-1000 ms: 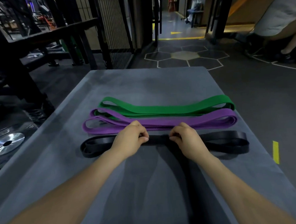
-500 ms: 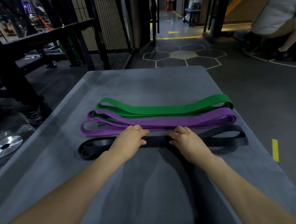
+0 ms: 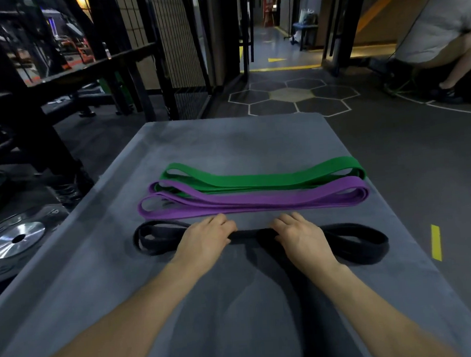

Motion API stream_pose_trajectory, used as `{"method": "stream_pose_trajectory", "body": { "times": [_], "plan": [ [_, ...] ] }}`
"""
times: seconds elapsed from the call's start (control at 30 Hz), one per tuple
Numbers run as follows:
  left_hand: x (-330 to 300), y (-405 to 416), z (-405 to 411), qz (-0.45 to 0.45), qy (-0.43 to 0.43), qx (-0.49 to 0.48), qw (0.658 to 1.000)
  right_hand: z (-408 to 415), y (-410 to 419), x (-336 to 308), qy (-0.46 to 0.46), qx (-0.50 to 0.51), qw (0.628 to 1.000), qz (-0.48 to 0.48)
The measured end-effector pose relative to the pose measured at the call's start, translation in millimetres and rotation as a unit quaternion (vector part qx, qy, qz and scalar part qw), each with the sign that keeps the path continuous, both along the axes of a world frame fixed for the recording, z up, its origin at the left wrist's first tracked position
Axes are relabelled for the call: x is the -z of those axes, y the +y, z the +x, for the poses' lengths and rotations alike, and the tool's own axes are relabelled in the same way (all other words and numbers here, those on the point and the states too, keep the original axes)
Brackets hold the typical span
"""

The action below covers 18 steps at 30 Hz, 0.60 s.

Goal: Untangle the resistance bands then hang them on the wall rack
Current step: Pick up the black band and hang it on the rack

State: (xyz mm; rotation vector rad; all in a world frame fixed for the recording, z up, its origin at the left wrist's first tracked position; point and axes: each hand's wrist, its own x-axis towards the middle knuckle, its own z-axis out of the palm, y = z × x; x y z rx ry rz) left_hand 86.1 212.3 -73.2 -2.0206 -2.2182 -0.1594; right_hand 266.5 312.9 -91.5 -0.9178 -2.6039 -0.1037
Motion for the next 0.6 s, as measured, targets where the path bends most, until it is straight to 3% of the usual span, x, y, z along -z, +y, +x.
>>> {"method": "stream_pose_trajectory", "body": {
  "times": [0.1,0.27,0.4,0.6],
  "plan": [
    [-21,-17,0,0.038,-0.036,-0.018,0.998,0,-12,-24,0.053,0.007,0.998,-0.035],
    [-91,-77,-16,0.199,-0.053,-0.059,0.977,-28,-49,-95,0.142,-0.053,0.988,-0.025],
    [-149,-143,-29,0.241,-0.044,-0.111,0.963,-66,-92,-144,0.217,-0.116,0.968,-0.052],
    [-221,-242,-45,0.257,-0.023,-0.215,0.942,-119,-163,-206,0.28,-0.24,0.93,-0.01]
  ]
}}
